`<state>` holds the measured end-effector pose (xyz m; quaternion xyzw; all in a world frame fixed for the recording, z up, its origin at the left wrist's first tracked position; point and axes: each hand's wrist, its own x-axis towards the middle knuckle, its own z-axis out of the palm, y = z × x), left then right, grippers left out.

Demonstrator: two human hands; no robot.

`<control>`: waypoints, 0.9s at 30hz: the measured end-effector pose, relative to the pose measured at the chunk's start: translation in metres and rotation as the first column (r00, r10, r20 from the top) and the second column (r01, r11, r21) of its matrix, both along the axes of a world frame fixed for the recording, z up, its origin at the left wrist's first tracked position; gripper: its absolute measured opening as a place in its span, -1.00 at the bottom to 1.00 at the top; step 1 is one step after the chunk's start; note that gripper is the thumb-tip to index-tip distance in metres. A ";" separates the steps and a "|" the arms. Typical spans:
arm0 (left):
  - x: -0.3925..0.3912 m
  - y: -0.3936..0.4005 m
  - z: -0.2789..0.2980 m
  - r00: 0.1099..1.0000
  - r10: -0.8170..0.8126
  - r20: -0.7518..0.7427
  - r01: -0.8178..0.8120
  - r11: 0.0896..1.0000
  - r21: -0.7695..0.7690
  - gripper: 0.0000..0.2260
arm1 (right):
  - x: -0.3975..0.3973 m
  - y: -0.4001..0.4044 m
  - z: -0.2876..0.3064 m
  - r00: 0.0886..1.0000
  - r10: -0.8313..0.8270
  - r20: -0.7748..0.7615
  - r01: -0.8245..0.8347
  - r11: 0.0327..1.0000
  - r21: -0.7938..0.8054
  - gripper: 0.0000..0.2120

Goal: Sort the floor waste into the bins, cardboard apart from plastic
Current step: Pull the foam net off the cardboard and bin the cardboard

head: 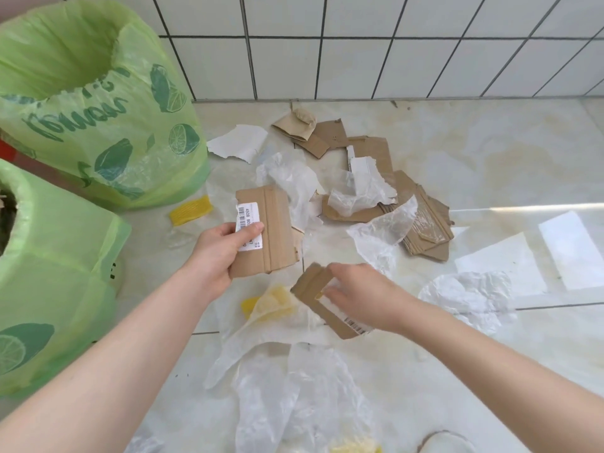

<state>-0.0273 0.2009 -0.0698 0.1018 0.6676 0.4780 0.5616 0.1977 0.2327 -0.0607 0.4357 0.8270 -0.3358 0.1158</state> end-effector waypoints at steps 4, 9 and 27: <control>0.002 0.003 -0.005 0.985 -0.097 -0.141 0.095 0.995 -0.019 -0.83 | 0.029 0.047 0.010 0.969 -0.241 -0.055 0.247 0.958 0.148 -0.85; 0.016 0.028 0.000 0.909 -0.277 -0.311 0.290 0.957 -0.006 -0.92 | 0.054 0.096 0.017 0.823 -0.517 -0.235 0.561 0.804 0.195 -0.86; 0.117 0.111 -0.006 0.885 -0.465 -0.035 0.466 0.884 0.039 -0.88 | 0.079 0.058 -0.041 0.997 0.048 0.058 -0.049 0.999 0.014 -0.51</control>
